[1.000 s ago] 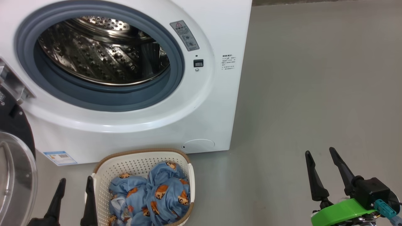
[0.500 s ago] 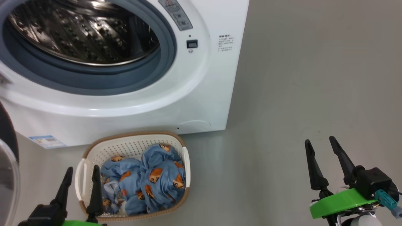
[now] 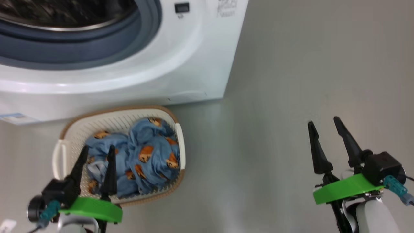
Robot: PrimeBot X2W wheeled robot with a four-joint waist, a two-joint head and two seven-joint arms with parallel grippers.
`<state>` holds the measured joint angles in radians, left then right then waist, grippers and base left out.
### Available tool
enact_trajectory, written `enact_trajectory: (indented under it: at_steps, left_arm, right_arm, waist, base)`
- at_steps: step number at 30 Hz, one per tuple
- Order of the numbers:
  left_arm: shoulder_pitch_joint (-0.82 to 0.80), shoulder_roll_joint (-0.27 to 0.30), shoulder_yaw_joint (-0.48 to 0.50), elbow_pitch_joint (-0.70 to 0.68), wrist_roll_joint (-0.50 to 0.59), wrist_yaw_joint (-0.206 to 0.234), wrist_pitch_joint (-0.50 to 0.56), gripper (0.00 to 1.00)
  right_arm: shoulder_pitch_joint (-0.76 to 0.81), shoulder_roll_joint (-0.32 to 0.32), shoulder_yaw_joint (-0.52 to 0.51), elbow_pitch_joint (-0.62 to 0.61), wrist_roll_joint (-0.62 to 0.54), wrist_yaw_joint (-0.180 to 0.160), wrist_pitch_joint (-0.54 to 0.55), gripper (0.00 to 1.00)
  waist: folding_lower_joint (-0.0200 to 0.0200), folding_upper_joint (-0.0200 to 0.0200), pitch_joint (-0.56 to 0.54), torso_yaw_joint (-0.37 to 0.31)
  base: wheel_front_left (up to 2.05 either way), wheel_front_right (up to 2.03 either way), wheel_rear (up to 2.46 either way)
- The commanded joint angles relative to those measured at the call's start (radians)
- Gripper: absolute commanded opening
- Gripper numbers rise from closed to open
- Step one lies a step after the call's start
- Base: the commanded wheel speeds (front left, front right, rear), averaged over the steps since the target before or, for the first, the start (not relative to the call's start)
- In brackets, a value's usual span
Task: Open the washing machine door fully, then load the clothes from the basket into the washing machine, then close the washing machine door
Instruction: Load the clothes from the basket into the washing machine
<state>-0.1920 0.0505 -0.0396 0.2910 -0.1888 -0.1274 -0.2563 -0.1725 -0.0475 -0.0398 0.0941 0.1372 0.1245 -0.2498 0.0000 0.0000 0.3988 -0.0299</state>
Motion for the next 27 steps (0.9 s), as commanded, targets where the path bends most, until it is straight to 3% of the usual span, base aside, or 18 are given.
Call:
enact_trajectory:
  at_steps: [1,16,27]
  left_arm:
    - [-0.036,0.03,0.024,0.003,-0.014,-0.003,-0.006,1.0]
    - [-0.229,0.125,0.001,0.194,-0.096,-0.003,-0.006,1.0]
    - [-0.376,0.205,-0.159,0.392,-0.265,-0.003,0.004,1.0]
  right_arm:
    - [-0.02,-0.003,0.029,-0.024,0.015,0.006,-0.012,1.0]
    - [-0.064,-0.003,0.05,-0.041,0.055,0.006,-0.012,1.0]
    - [-0.098,-0.003,0.08,-0.066,0.083,0.006,-0.012,1.0]
  waist:
    - [0.0,0.0,0.092,-0.04]
    - [0.0,0.0,0.303,-0.118]
    - [0.0,0.0,0.437,-0.169]
  base:
    - [0.0,0.0,0.0]
    - [0.0,0.0,0.0]
    - [0.0,0.0,0.0]
